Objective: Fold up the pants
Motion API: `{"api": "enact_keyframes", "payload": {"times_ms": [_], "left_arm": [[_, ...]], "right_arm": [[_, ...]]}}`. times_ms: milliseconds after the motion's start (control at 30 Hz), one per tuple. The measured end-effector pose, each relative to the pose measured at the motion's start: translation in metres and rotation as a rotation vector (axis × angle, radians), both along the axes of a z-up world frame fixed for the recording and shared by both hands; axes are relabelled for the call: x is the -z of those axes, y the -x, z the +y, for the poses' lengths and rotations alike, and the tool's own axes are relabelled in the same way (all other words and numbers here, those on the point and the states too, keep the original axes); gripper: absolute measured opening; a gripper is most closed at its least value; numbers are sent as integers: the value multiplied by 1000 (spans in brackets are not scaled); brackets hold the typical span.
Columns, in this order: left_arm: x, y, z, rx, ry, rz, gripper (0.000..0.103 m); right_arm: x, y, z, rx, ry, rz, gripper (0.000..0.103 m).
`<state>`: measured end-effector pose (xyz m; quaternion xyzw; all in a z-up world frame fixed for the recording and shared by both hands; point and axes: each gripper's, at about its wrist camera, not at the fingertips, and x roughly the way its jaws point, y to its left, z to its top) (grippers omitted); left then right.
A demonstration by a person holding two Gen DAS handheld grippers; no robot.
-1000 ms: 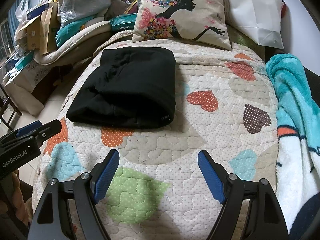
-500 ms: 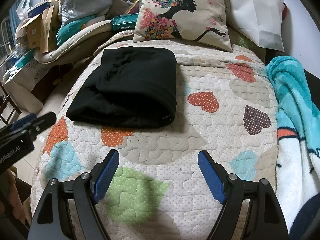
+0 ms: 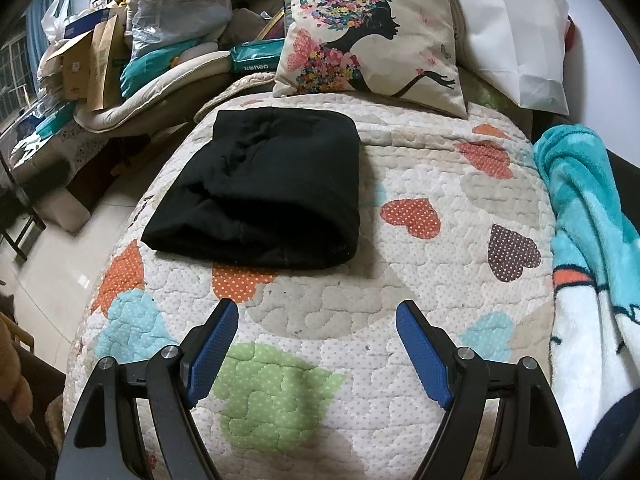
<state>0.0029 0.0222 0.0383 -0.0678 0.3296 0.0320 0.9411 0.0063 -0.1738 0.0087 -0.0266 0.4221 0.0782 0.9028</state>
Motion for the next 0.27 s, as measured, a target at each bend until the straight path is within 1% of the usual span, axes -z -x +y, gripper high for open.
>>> {"api": "enact_keyframes", "payload": {"times_ms": [67,100,167,267], "left_arm": [[14,-7,-2,9,11,93,103],[18,-8,-5,13,2,121,103],[26,-11,-10,30,-16,160,103],[35,-10,-20,59,-57,183,103]], "right_arm": [[2,-1,0,4,2,8,86],[3,-1,-1,6,3,15,86],[6,-3,-2,11,6,34,86],[9,-3,-6,22,0,50,86]]}}
